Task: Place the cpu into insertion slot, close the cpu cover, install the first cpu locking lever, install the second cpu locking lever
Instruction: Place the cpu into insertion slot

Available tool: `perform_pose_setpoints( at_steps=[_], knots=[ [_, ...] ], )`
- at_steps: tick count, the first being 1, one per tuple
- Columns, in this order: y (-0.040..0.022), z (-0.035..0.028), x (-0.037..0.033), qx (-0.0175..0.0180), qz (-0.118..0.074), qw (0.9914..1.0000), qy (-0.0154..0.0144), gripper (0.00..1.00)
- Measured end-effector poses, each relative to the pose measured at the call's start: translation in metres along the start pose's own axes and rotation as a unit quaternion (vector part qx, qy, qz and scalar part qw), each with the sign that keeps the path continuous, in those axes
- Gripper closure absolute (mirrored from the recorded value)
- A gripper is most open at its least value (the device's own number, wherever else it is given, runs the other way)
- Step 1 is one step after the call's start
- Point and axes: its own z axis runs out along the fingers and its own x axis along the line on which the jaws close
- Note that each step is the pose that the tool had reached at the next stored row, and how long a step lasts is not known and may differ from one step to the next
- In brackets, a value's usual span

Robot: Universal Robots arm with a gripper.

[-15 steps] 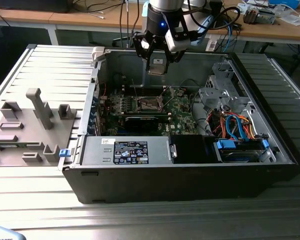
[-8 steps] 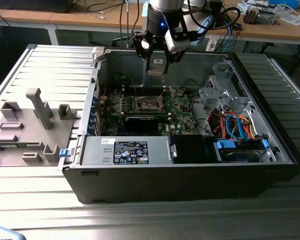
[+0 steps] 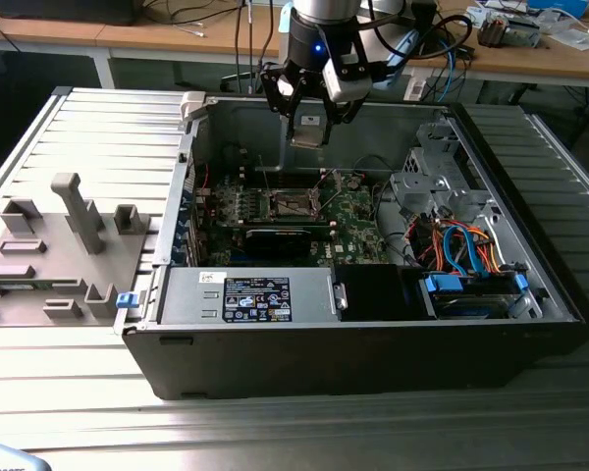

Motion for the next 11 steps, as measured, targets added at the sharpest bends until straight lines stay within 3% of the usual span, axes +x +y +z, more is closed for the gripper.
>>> perform_pose_setpoints(
  at_steps=[11],
  knots=[
    [0.0,0.0005,0.0,-0.0002,0.01,0.99994,-0.0009,0.45]
  ],
)
